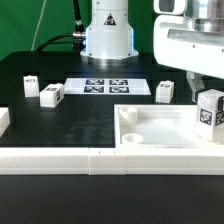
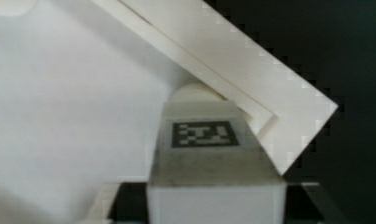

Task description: Assemble one leg

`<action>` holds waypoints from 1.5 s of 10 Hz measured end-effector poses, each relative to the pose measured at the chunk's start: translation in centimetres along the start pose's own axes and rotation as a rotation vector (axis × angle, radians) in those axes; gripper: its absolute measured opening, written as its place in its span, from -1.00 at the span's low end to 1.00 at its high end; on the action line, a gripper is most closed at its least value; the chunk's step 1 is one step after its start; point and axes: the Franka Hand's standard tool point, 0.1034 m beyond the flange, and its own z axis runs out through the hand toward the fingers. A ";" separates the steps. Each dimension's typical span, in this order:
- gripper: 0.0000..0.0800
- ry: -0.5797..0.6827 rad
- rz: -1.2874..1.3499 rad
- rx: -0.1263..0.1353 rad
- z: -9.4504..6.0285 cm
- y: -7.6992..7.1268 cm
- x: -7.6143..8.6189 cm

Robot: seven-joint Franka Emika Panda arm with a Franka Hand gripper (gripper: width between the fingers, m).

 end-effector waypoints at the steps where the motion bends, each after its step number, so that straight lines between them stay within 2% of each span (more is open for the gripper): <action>1: -0.27 0.001 0.113 -0.001 0.0 0.0 -0.1; 6: -0.27 -0.001 0.440 0.001 0.0 0.0 -0.1; 7: -0.09 -0.002 0.409 0.001 0.0 0.0 -0.1; 8: 0.37 -0.002 0.367 0.001 0.0 0.0 -0.1; 9: 0.37 -0.002 0.354 0.001 0.0 0.0 -0.1; 10: 0.57 0.000 0.269 0.001 0.0 0.0 0.0; 15: 0.62 0.000 -0.246 0.001 0.0 -0.1 -0.2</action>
Offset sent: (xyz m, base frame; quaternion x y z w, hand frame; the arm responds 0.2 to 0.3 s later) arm 0.0012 -0.0022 -0.0005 -0.0022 -0.0018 0.2264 0.9740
